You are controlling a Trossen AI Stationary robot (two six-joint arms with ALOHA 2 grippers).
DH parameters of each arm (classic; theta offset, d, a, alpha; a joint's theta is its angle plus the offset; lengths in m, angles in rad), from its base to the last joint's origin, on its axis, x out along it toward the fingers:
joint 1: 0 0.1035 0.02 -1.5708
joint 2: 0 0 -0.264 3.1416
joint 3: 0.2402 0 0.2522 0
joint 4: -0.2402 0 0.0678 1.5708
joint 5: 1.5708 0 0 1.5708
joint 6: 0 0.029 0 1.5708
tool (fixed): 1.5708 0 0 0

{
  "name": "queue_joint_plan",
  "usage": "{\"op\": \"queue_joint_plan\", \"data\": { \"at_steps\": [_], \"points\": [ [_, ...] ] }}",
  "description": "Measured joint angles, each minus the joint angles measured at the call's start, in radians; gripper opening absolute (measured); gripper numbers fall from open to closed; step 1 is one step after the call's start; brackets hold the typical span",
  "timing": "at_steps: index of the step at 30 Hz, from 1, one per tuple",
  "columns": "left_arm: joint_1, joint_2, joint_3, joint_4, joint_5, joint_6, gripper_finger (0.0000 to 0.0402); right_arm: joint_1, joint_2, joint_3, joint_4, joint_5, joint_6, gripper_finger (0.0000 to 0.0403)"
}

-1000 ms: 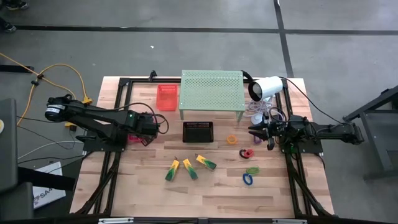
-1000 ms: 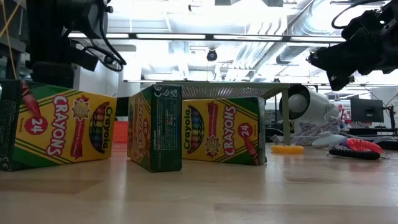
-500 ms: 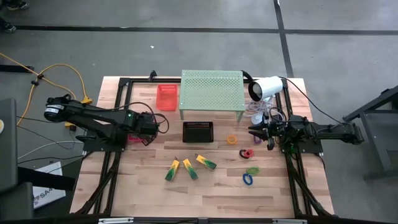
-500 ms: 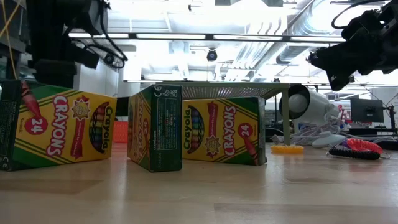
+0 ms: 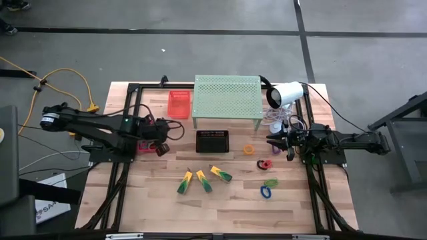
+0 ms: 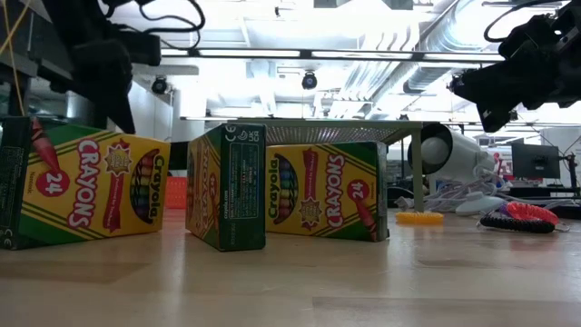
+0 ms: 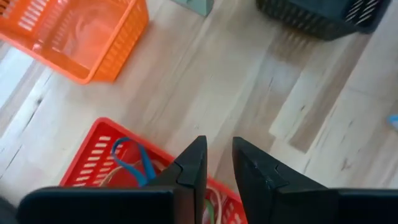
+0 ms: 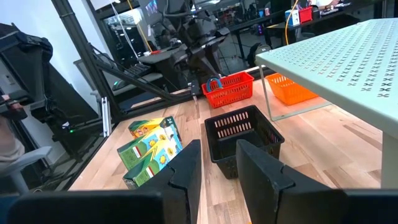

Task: Pick & Place Office Desk Supplies
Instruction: Put the left crayon box into the orange bin on the shelf

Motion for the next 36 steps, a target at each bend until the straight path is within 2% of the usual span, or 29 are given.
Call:
{"op": "queue_joint_plan", "data": {
  "at_steps": [8, 11, 26, 36],
  "points": [
    [0.0, 0.002, 0.0, 0.015, 0.001, -0.001, 0.007, 0.0, 0.0, 0.0, 0.0, 0.0, 0.0, 0.009],
    [-0.001, 0.001, 0.0, 0.046, 0.033, -0.003, 0.007, 0.0, 0.0, 0.0, 0.0, 0.0, 0.0, 0.009],
    [-0.005, 0.003, 0.0, 0.065, 0.093, -0.13, 0.007, 0.0, 0.0, 0.0, 0.0, 0.0, 0.0, 0.009],
    [-0.114, 0.019, 0.001, 0.083, 0.077, -0.293, 0.007, 0.0, 0.0, 0.0, 0.0, 0.0, 0.0, 0.009]
  ]
}}
